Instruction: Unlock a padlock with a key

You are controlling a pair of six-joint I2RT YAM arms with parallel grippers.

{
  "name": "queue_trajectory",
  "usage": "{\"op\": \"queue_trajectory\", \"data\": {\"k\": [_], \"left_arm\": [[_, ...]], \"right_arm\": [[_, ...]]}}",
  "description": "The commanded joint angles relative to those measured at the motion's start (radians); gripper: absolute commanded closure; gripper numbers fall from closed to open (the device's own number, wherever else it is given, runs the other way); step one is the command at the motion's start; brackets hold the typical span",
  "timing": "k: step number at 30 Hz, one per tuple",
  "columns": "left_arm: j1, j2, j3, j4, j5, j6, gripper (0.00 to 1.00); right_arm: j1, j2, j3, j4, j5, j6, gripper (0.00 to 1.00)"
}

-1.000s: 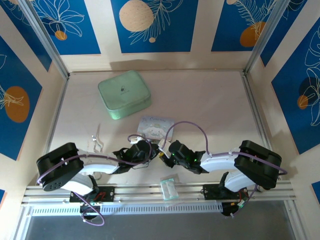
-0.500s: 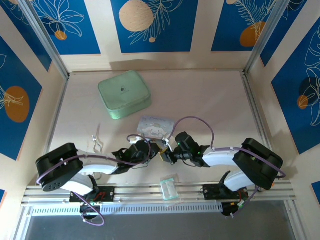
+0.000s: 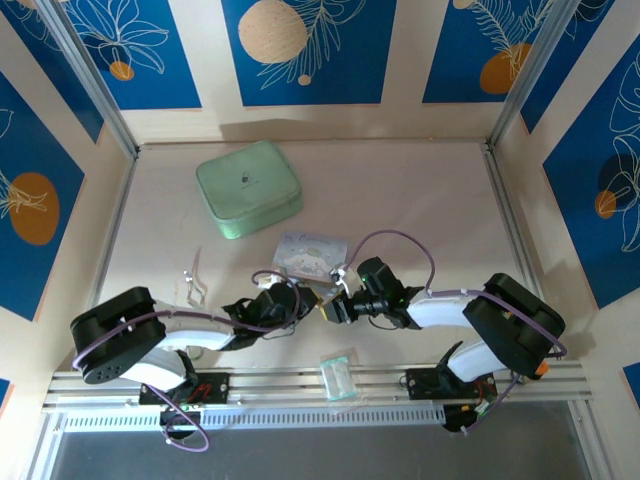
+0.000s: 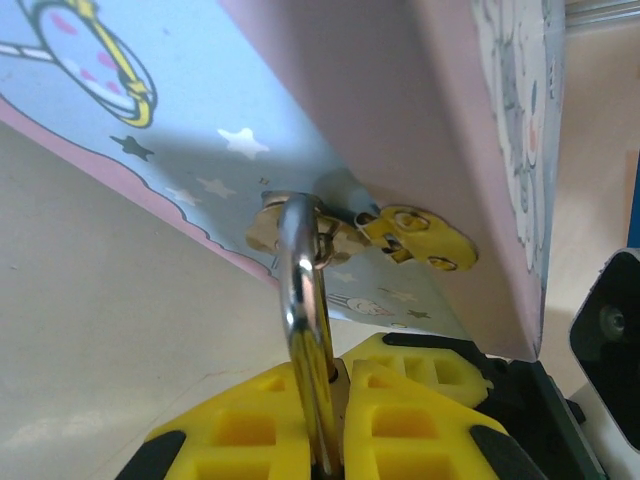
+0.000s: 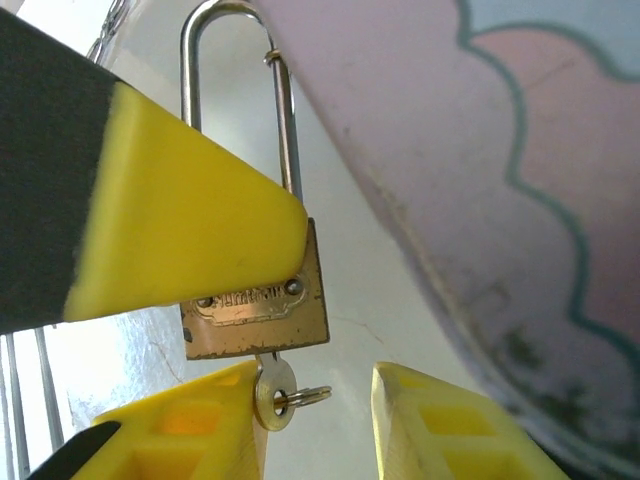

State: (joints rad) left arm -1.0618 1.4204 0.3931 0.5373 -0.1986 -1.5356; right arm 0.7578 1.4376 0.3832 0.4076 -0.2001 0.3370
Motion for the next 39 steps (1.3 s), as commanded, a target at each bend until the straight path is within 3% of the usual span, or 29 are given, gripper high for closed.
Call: {"op": "queue_trajectory", "data": {"k": [1,29,34,39], "left_arm": [[-0.001,-0.008,-0.017,-0.007,0.018,0.031,1.00],[-0.001,0.013,-0.013,-0.037,0.008,0.015,1.00],[-0.003,0.008,0.008,-0.098,0.002,0.026,1.00],[-0.003,0.001,0.021,-0.149,-0.011,0.038,1.00]], "right_arm": [[-0.048,0.012,-0.022,0.026,0.067,0.066,0.68],[-0.123,-0.040,-0.075,0.042,0.042,0.160,0.48],[-0.123,-0.084,-0.075,0.015,0.059,0.172,0.40],[-0.123,-0.186,-0.044,-0.102,0.142,0.221,0.20]]}}
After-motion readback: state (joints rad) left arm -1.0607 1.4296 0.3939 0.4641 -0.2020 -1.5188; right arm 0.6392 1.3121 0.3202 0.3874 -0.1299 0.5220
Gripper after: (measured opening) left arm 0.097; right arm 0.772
